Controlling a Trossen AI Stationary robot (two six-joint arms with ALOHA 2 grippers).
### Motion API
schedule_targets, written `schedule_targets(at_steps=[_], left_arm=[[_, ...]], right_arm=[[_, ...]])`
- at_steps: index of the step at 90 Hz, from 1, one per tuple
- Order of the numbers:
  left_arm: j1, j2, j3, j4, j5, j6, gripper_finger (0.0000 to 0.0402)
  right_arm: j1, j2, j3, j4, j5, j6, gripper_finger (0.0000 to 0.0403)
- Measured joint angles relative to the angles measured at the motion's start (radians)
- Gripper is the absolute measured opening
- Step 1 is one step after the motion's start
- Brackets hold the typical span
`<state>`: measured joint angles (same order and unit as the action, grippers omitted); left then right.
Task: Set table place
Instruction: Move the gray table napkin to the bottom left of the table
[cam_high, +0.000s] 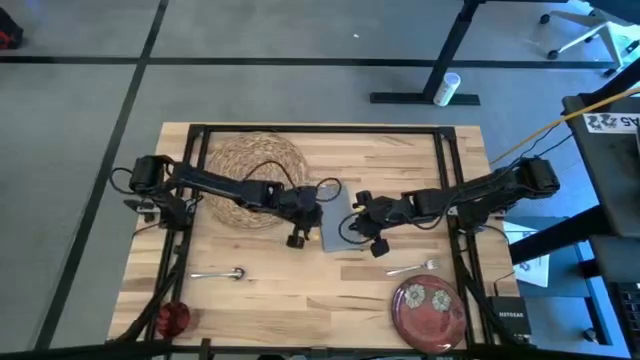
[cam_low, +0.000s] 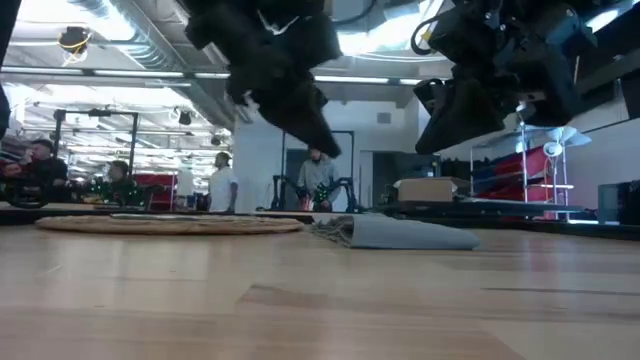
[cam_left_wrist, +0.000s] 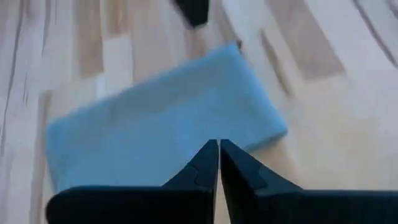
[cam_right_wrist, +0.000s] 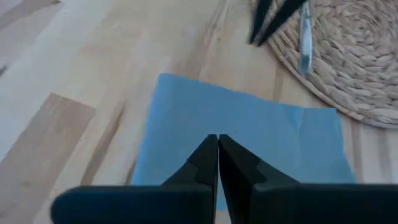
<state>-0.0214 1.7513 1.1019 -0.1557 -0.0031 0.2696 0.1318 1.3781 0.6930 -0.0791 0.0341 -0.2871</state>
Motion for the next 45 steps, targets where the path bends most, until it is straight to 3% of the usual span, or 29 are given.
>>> schedule_targets(at_steps=[24, 45], left_arm=[[0.007, 0.124, 0.0, 0.095, -0.009, -0.021, 0.0], [-0.031, 0.142, 0.0, 0.142, 0.0, -0.068, 0.0]], right_arm=[[0.0, 0.0, 0.0, 0.0, 0.016, -0.01, 0.0], [0.0, -0.084, 0.0, -0.033, 0.088, -0.037, 0.0]])
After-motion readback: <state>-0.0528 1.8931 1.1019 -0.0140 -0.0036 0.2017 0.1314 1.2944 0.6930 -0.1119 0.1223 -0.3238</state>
